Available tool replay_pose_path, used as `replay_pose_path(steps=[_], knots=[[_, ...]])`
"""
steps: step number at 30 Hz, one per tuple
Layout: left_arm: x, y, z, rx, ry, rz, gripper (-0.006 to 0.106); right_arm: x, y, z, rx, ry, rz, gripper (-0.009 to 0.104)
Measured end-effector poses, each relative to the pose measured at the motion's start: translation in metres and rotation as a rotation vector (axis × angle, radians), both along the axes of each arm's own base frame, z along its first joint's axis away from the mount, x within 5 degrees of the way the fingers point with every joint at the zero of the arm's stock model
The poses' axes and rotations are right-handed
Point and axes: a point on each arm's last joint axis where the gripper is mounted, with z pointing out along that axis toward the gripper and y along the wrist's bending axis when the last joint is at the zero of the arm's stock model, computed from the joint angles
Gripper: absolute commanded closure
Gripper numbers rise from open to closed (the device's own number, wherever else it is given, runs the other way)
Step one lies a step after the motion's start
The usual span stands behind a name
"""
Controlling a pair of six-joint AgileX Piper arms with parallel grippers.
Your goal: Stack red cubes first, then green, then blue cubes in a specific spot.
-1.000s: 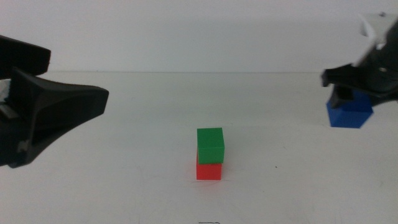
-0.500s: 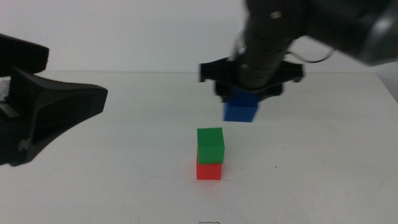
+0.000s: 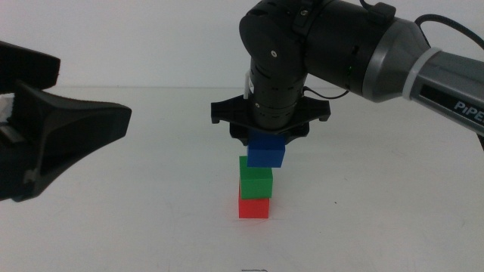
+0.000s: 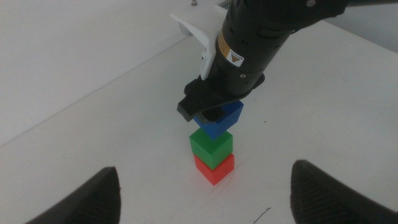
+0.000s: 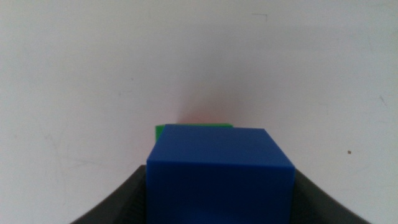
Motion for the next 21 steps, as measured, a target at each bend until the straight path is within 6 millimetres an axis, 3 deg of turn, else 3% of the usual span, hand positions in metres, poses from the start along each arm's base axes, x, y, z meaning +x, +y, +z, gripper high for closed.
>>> replay_pose_path(steps=[21], knots=[[0.0,0.0,0.0,0.002,-0.002,0.001,0.007,0.003,0.013,-0.023,-0.041,0.031,0.016,0.096]])
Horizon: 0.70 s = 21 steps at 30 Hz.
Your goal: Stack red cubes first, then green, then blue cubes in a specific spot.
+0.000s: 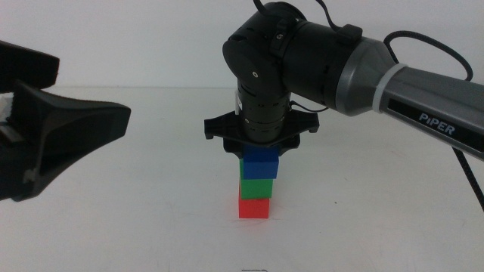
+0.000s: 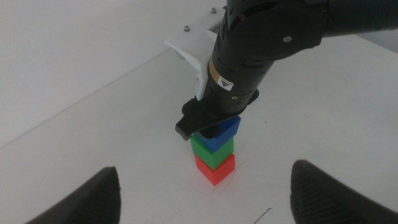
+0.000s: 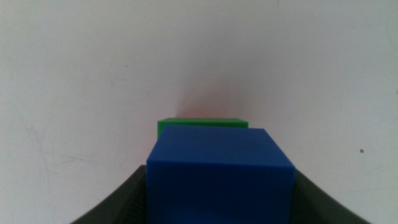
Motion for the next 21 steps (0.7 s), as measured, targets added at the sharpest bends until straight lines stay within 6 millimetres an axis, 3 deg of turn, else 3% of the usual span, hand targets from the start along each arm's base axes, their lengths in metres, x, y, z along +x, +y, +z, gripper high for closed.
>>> replay_pose_path(steps=[8,16,17,21], knots=[[0.0,0.0,0.0,0.0,0.0,0.0,0.007,0.0012,0.0015,0.0006,0.015,-0.015,0.006,0.096],[0.0,0.0,0.0,0.0,0.0,0.0,0.007,0.0021,0.0034,-0.0027,0.018,-0.007,0.006,0.06],[0.0,0.0,0.0,0.0,0.0,0.0,0.007,0.0024,0.0037,-0.0037,0.017,-0.005,0.006,0.036],[0.0,0.0,0.0,0.0,0.0,0.0,0.007,0.0037,0.0049,-0.0081,0.008,-0.001,0.007,0.014]])
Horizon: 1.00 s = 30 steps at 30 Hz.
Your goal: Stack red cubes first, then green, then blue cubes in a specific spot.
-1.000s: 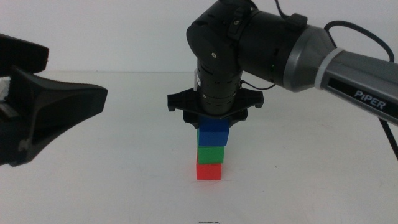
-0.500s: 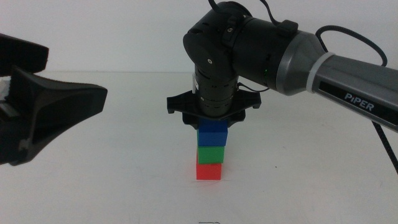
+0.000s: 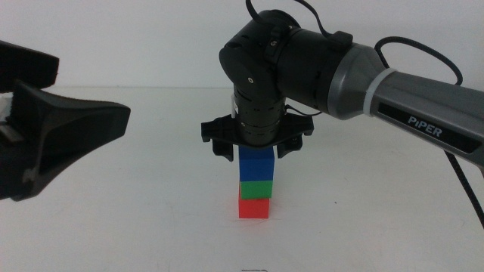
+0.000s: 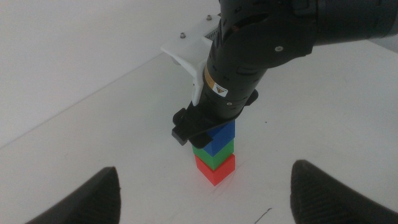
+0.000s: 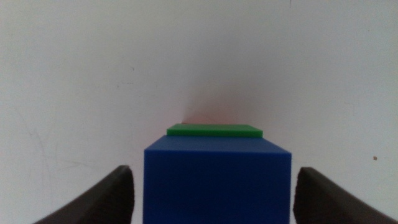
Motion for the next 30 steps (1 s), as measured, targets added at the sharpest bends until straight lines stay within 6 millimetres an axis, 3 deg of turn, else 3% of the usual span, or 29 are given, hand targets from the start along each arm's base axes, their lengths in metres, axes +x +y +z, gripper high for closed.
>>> replay_pose_path(steps=[5,8,10,15,18,26,30], knots=[[0.0,0.0,0.0,0.0,0.0,0.0,0.007,-0.003,-0.003,0.012,0.016,-0.022,0.006,0.001],[0.0,0.0,0.0,0.0,0.0,0.0,0.007,-0.01,-0.012,0.038,0.047,-0.069,0.026,0.001],[0.0,0.0,0.0,0.0,0.0,0.0,0.007,-0.018,-0.023,0.066,0.066,-0.133,0.049,0.001],[0.0,0.0,0.0,0.0,0.0,0.0,0.007,-0.035,-0.072,0.134,0.143,-0.27,0.055,0.001],[0.0,0.0,0.0,0.0,0.0,0.0,0.007,-0.04,-0.113,0.155,0.158,-0.326,0.033,0.001],[0.0,0.0,0.0,0.0,0.0,0.0,0.007,-0.079,-0.226,0.149,0.198,-0.473,-0.069,0.001],[0.0,0.0,0.0,0.0,0.0,0.0,0.007,-0.104,-0.266,0.144,0.167,-0.558,-0.113,0.001]])
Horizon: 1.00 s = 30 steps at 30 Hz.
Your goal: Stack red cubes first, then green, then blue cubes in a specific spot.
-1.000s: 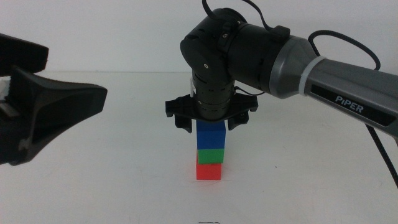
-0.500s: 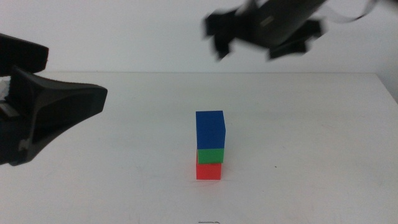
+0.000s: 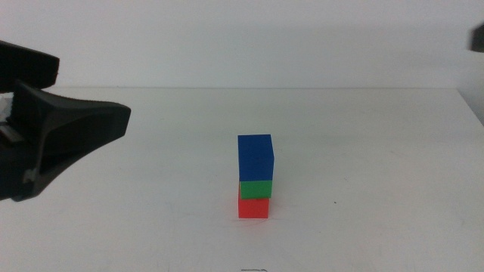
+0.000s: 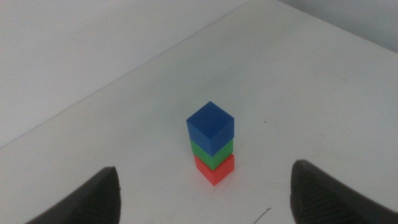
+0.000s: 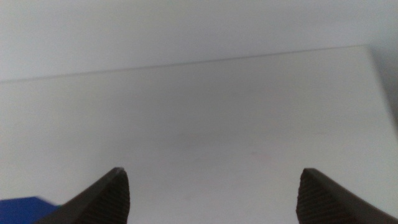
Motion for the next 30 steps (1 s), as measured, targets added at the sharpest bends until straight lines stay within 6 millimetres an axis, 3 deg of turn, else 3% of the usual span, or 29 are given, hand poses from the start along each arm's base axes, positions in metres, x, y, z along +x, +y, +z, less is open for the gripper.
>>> replay_pose_path(steps=[6,18,22,30], knots=[[0.0,0.0,0.0,0.0,0.0,0.0,0.007,-0.018,-0.027,-0.005,0.003,-0.075,-0.072,0.001],[0.003,0.002,0.001,-0.009,-0.004,0.028,0.007,-0.017,-0.03,-0.005,-0.002,-0.087,-0.084,0.001],[0.018,0.016,-0.003,-0.067,0.007,0.195,0.007,-0.017,-0.03,-0.005,-0.002,-0.087,-0.084,0.001],[0.044,0.059,-0.031,-0.161,-0.079,0.561,0.007,-0.017,-0.03,-0.005,-0.002,-0.087,-0.084,0.001]])
